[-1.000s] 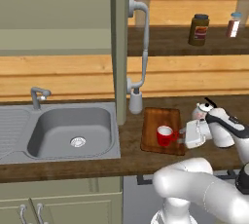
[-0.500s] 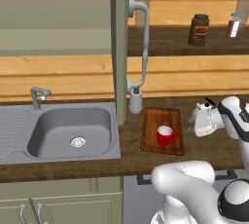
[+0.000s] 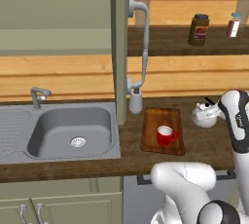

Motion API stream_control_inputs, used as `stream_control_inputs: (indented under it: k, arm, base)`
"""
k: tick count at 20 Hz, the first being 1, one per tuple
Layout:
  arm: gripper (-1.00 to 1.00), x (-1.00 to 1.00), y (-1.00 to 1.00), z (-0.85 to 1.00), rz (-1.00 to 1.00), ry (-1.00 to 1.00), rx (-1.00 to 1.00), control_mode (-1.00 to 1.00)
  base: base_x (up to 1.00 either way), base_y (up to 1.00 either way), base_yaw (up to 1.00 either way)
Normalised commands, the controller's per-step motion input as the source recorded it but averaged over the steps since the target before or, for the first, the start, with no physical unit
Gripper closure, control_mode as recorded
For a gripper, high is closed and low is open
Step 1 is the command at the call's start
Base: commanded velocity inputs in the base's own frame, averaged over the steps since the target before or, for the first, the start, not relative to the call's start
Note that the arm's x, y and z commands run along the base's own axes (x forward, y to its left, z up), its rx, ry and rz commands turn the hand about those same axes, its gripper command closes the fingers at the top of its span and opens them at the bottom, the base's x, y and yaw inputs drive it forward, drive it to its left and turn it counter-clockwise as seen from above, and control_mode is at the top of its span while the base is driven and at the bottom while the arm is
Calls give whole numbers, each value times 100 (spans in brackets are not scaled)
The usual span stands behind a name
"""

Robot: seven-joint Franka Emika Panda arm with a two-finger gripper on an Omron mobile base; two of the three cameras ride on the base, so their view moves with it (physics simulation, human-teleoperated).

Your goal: Pick the kettle from the counter and place it on the tray. Then pick the mug from the cabinet and place it on the tray. Then close the cabinet doors.

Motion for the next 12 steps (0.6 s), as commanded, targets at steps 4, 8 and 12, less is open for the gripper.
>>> stream_control_inputs:
  k: [4,8,12]
  arm:
    - [-100,-1,-44,41,-32,29,0,-100]
    - [-100,0,-52,7,-21,28,-2,-100]
    - [-100,0,-57,0,-11,28,0,-100]
  base:
    - [0,0,0]
    - [0,0,0]
    - [0,0,0]
